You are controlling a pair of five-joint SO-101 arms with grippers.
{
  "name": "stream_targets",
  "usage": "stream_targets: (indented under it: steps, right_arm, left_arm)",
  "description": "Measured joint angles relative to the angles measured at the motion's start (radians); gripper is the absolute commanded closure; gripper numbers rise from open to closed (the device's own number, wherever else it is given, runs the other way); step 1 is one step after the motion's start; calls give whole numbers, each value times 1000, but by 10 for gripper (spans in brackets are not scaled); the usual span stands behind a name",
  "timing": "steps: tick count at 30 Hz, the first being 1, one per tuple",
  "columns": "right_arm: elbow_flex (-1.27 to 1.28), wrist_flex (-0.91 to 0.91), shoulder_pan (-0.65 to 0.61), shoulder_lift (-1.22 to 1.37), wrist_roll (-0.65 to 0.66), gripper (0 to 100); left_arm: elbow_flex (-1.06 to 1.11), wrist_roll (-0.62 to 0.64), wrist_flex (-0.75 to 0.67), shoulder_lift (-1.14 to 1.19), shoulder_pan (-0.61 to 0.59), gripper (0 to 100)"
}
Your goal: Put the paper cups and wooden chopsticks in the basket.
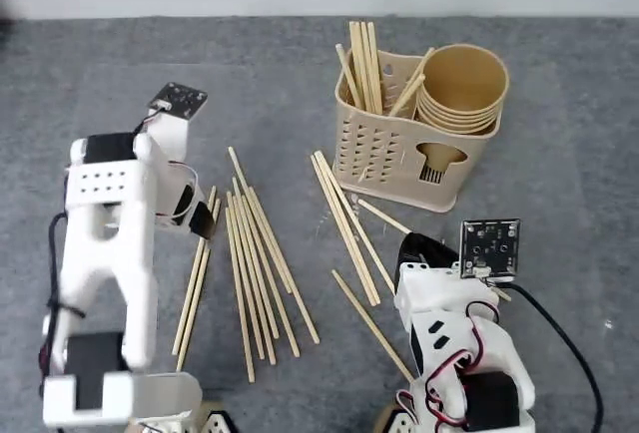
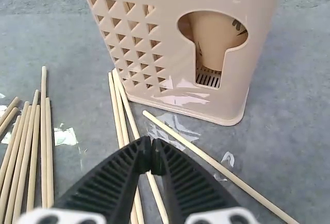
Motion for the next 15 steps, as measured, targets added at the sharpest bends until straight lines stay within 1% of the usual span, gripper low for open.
stream_targets:
  steps: [8, 11, 15]
  right_arm:
    - [0, 0, 0, 0, 0, 987]
    - [0, 0, 0, 0, 0, 987]
    - [0, 0, 0, 0, 0, 987]
  left_arm:
    - [0, -18, -149, 241, -11, 767]
    - [0, -18, -186, 301, -11, 811]
    - [0, -18, -190, 324, -11, 893]
